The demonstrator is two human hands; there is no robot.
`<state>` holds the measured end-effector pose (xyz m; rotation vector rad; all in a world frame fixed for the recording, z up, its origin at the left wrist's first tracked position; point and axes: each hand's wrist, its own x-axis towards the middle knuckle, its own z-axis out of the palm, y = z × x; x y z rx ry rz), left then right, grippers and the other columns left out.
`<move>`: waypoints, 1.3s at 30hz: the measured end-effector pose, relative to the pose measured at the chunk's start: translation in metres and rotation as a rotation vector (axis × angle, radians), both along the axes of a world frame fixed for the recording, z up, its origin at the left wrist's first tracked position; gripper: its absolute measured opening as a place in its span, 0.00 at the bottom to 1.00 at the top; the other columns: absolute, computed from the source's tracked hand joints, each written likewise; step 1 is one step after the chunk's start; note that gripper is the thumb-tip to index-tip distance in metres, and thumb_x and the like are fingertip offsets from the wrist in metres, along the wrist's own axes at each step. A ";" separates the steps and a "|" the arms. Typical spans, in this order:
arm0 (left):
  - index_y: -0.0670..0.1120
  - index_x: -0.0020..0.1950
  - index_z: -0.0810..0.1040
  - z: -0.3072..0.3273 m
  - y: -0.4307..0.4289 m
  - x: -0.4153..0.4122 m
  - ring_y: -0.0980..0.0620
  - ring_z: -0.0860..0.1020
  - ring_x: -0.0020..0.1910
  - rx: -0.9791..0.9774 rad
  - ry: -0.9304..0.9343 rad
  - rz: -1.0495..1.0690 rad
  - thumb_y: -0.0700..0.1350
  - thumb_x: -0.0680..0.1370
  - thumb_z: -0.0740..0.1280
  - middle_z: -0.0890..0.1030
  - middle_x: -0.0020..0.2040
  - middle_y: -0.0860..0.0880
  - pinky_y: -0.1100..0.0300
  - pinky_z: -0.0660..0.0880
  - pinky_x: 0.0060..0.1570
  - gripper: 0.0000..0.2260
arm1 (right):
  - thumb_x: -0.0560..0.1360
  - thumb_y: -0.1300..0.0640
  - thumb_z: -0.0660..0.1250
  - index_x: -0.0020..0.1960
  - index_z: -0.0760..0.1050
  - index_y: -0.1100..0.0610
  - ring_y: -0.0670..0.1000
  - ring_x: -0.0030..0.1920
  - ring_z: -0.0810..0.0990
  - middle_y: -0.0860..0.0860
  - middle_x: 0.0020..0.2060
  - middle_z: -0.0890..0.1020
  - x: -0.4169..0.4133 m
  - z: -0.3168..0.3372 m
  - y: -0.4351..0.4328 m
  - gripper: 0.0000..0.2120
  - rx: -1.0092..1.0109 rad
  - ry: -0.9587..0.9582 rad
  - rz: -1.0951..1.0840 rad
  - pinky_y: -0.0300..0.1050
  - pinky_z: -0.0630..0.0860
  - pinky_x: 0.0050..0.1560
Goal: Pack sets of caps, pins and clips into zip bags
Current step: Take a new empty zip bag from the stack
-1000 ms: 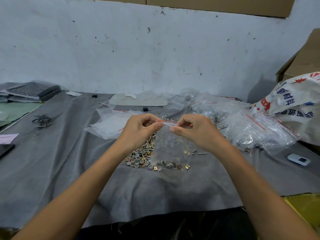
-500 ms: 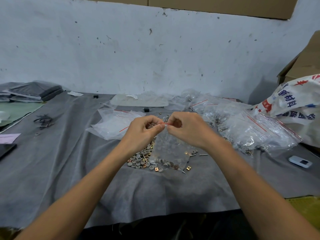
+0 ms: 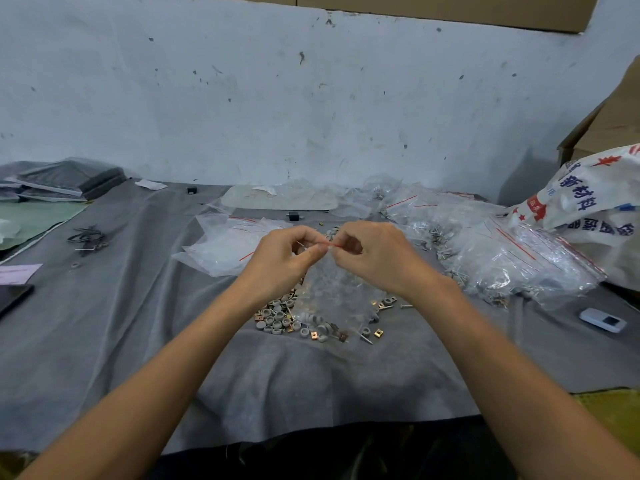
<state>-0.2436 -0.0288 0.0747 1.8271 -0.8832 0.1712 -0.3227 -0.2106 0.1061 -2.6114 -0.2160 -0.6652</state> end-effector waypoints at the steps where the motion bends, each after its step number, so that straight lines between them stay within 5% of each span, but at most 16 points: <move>1: 0.52 0.48 0.84 -0.001 0.001 0.002 0.58 0.74 0.34 -0.027 0.021 0.007 0.47 0.80 0.71 0.82 0.38 0.57 0.60 0.72 0.36 0.02 | 0.74 0.49 0.71 0.42 0.78 0.46 0.40 0.39 0.77 0.40 0.35 0.79 -0.001 -0.001 -0.002 0.04 0.005 0.004 -0.002 0.46 0.76 0.45; 5: 0.52 0.49 0.82 -0.004 0.004 0.003 0.57 0.74 0.36 -0.054 0.048 0.003 0.47 0.80 0.70 0.79 0.37 0.59 0.59 0.72 0.39 0.02 | 0.75 0.51 0.71 0.43 0.79 0.50 0.46 0.40 0.79 0.43 0.37 0.81 -0.001 -0.005 -0.005 0.03 0.052 0.010 0.003 0.51 0.78 0.47; 10: 0.53 0.55 0.81 0.003 0.000 -0.002 0.59 0.77 0.45 0.066 -0.044 0.037 0.50 0.79 0.71 0.82 0.49 0.58 0.66 0.71 0.42 0.06 | 0.76 0.51 0.71 0.42 0.79 0.50 0.47 0.40 0.79 0.44 0.36 0.81 0.002 -0.008 -0.003 0.05 0.064 -0.012 -0.002 0.51 0.78 0.46; 15: 0.51 0.53 0.83 0.005 -0.001 -0.001 0.63 0.75 0.42 0.071 -0.064 0.052 0.48 0.80 0.69 0.82 0.47 0.56 0.72 0.68 0.39 0.04 | 0.77 0.49 0.71 0.45 0.81 0.48 0.43 0.42 0.80 0.41 0.38 0.82 0.002 -0.006 -0.005 0.04 0.097 -0.006 0.027 0.49 0.78 0.48; 22: 0.52 0.51 0.81 0.000 0.002 0.003 0.59 0.74 0.39 0.013 -0.012 0.051 0.48 0.81 0.69 0.80 0.43 0.59 0.57 0.72 0.41 0.02 | 0.78 0.52 0.71 0.46 0.80 0.49 0.47 0.42 0.81 0.44 0.38 0.83 0.001 -0.009 -0.008 0.03 0.112 0.008 -0.015 0.53 0.79 0.48; 24: 0.53 0.53 0.81 0.001 0.001 0.000 0.64 0.76 0.39 0.014 -0.012 0.041 0.48 0.80 0.70 0.80 0.45 0.64 0.63 0.71 0.40 0.03 | 0.78 0.51 0.71 0.45 0.80 0.49 0.47 0.42 0.81 0.43 0.38 0.83 0.002 -0.009 -0.007 0.04 0.127 0.001 -0.012 0.52 0.78 0.48; 28: 0.52 0.52 0.83 0.008 -0.004 -0.001 0.67 0.77 0.50 0.098 -0.086 0.019 0.48 0.79 0.71 0.83 0.50 0.58 0.76 0.68 0.44 0.04 | 0.78 0.48 0.72 0.46 0.82 0.49 0.45 0.43 0.81 0.43 0.39 0.83 0.006 -0.011 -0.006 0.05 0.141 -0.007 0.005 0.49 0.78 0.48; 36: 0.49 0.53 0.83 0.006 0.000 0.003 0.64 0.77 0.47 0.067 -0.064 0.082 0.47 0.80 0.70 0.82 0.49 0.57 0.66 0.68 0.43 0.04 | 0.77 0.50 0.74 0.43 0.80 0.48 0.41 0.32 0.74 0.38 0.32 0.79 0.008 -0.024 -0.016 0.06 0.266 -0.032 0.015 0.38 0.67 0.36; 39: 0.51 0.54 0.82 0.008 0.000 0.001 0.69 0.76 0.50 0.132 -0.125 0.075 0.48 0.80 0.70 0.81 0.50 0.60 0.74 0.68 0.45 0.04 | 0.76 0.50 0.75 0.43 0.81 0.49 0.42 0.32 0.73 0.40 0.31 0.79 0.009 -0.024 -0.014 0.06 0.287 -0.029 0.020 0.40 0.68 0.36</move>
